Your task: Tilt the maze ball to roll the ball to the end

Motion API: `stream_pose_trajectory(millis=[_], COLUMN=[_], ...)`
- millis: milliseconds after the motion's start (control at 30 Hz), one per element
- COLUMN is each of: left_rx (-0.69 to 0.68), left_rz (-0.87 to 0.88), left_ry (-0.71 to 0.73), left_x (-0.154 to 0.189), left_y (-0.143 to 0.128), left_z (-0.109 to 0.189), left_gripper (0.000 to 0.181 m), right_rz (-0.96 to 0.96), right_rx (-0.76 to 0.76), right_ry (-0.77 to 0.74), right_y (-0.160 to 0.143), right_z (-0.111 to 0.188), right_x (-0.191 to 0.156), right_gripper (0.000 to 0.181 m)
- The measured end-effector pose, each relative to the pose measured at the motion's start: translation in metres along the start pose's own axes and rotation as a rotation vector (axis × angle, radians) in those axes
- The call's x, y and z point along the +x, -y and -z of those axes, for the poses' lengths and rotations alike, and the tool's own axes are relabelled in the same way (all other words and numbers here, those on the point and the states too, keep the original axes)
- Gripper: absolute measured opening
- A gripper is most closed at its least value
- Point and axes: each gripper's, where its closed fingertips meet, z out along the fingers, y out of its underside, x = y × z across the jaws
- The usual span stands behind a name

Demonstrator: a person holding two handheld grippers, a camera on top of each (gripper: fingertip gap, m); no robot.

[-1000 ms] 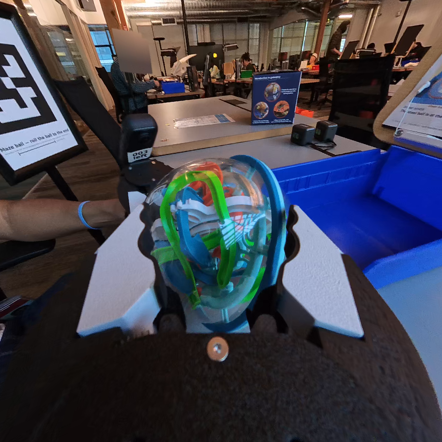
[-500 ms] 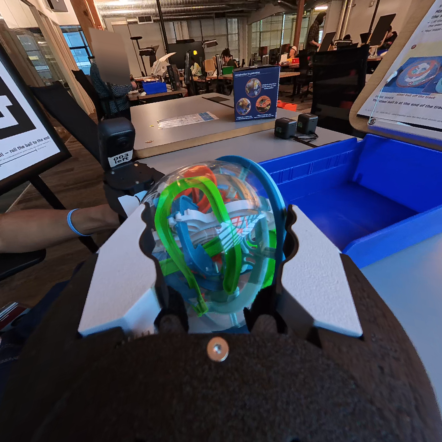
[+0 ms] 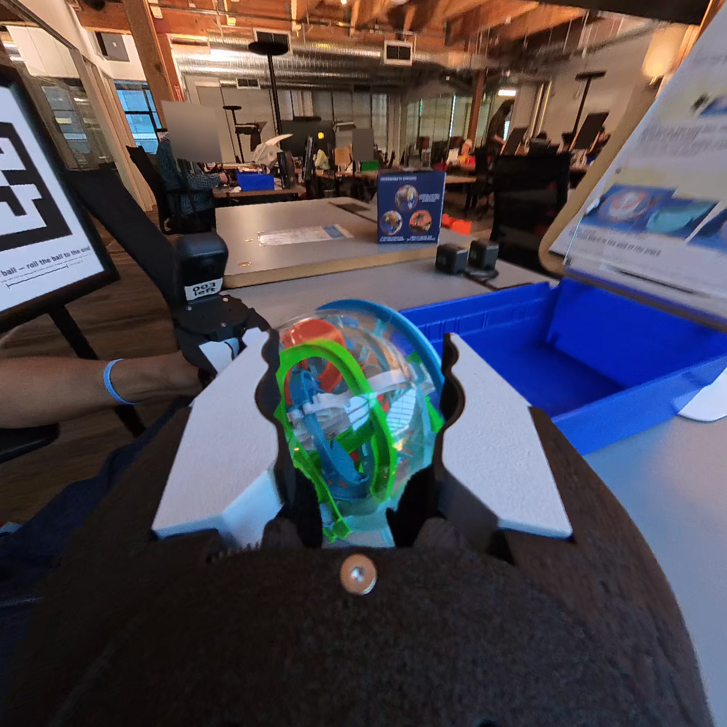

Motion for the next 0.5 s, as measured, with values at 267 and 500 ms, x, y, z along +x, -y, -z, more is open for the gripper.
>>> stream_pose_trajectory(millis=[267,500], left_rx=[0.109,-0.039], left_rz=[0.16,-0.062], left_ry=[-0.041,-0.005], left_x=[-0.022,-0.02], left_y=[0.044,0.124], left_z=[0.064,0.05], left_gripper=[0.041,0.152], right_rz=[-0.098,-0.291], right_rx=[-0.138,-0.305], right_ry=[-0.086,0.112], right_y=[-0.035,-0.116], right_z=[0.04,0.009], right_x=[-0.01,-0.032], right_gripper=[0.115,0.139])
